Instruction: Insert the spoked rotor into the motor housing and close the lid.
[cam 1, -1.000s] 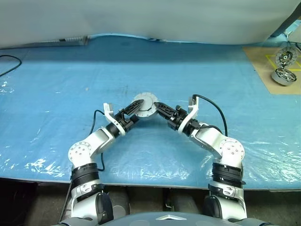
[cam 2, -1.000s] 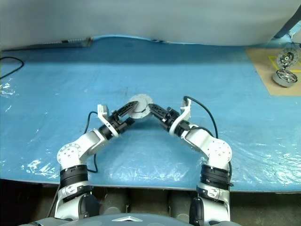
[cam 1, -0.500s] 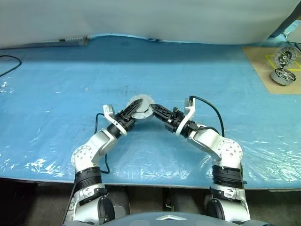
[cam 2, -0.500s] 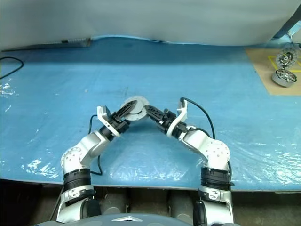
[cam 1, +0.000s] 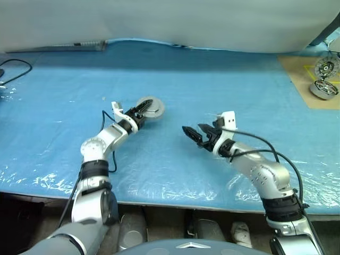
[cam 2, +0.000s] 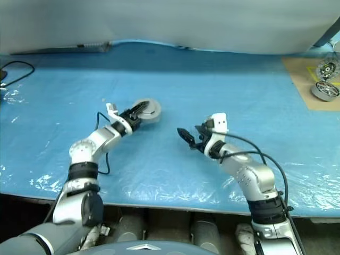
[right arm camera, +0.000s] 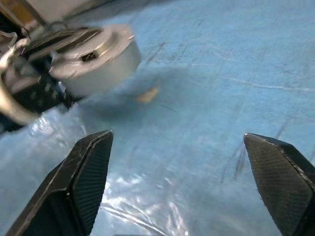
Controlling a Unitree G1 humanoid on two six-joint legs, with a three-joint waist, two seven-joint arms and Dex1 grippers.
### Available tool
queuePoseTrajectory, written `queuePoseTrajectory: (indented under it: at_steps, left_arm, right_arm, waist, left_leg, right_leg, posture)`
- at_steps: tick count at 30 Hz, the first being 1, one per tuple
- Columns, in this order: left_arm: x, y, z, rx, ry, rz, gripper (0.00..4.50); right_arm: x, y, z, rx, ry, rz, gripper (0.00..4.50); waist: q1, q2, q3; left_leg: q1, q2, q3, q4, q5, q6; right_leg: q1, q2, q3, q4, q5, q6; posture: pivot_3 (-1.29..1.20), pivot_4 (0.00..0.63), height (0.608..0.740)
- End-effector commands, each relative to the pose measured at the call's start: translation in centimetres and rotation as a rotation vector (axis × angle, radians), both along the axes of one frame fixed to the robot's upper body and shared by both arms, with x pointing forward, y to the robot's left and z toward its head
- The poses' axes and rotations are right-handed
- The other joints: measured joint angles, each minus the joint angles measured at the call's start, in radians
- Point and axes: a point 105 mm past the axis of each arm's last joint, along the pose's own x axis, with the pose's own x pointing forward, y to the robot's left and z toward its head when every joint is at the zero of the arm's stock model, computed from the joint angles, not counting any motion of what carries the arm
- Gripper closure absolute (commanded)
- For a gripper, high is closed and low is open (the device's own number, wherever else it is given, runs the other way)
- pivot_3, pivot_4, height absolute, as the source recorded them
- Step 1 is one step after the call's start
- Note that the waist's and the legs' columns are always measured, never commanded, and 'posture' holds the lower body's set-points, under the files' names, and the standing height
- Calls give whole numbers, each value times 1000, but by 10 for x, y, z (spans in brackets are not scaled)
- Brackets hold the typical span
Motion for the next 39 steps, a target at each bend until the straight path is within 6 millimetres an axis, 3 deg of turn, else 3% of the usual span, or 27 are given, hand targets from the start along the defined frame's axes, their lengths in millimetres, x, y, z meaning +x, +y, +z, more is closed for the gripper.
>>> queuePoseTrajectory:
  at_steps: [1, 7, 16, 17, 21, 25, 27, 29, 33, 39]
  left_arm:
    - [24, -12, 20, 30, -65, 5, 2094]
    - [47, -33, 24, 122, -49, 41, 2094]
    - [50, -35, 3, 237, 40, 99, 2094]
    - [48, -32, -3, 252, 55, 96, 1370]
    - [37, -14, -34, 353, 133, 66, 34]
    - [16, 8, -63, 472, 194, -35, 13]
    - [0, 20, -82, 631, 188, -118, 13]
    - [-15, 28, -92, 759, 137, -182, 13]
    - [-45, 38, -85, 1085, -175, -256, 13]
    - [-65, 39, -47, 1217, -574, -53, 13]
  right_arm:
    - [-1, 0, -2, -210, -187, 31, 0]
    - [2, -8, -20, -291, -256, -30, 0]
    - [1, -8, -27, -309, -240, -36, 0]
    - [1, -8, -27, -307, -236, -36, 0]
    - [-4, -5, -31, -291, -211, -26, 0]
    - [-9, -1, -33, -260, -185, -1, 0]
    - [-10, 1, -33, -242, -176, 9, 0]
    - [-11, 2, -32, -226, -173, 15, 0]
    - [-13, 5, -24, -129, -164, 10, 0]
    - [-18, 0, -12, -136, -276, -25, 0]
  waist:
    - [1, -1, 1]
    - [-3, -4, 2]
    - [-5, -5, 3]
    - [-5, -5, 3]
    - [-8, -5, 3]
    - [-17, -4, 2]
    - [-24, -3, 0]
    - [-31, -1, -5]
    - [-52, 4, -11]
    - [-54, 5, -12]
  left_leg:
    - [0, 0, 0, 0, 0, 0]
    - [-4, -1, -3, 2, 0, 0]
    - [-4, -1, -4, 3, 0, 1]
    - [-4, -1, -4, 4, 0, 1]
    - [2, 0, -3, 4, 0, 1]
    - [19, 2, 1, -1, 0, 1]
    - [26, 1, 3, -3, 0, 1]
    - [28, 2, 3, -4, 0, 1]
    - [29, 3, 5, -8, -1, 1]
    - [25, 3, 5, -12, -3, 5]
  right_leg:
    - [0, 0, 0, 0, 1, -1]
    - [-1, 0, -1, 0, 5, -7]
    - [-1, 0, -1, 0, 6, -10]
    - [-1, 0, -1, 1, 6, -10]
    - [3, 0, -1, 1, 5, -15]
    - [19, 0, 0, 0, 2, -18]
    - [23, 0, 2, 0, -2, -13]
    - [25, 0, 3, 0, -2, -13]
    - [23, 0, 3, 0, -1, -22]
    - [18, 0, 1, -2, -8, -16]
  posture:
    - [0, 150, 740]
    - [0, 150, 740]
    - [0, 150, 740]
    - [0, 150, 740]
    - [0, 150, 740]
    - [0, 150, 740]
    - [0, 150, 740]
    - [0, 150, 740]
    - [0, 150, 740]
    - [0, 150, 740]
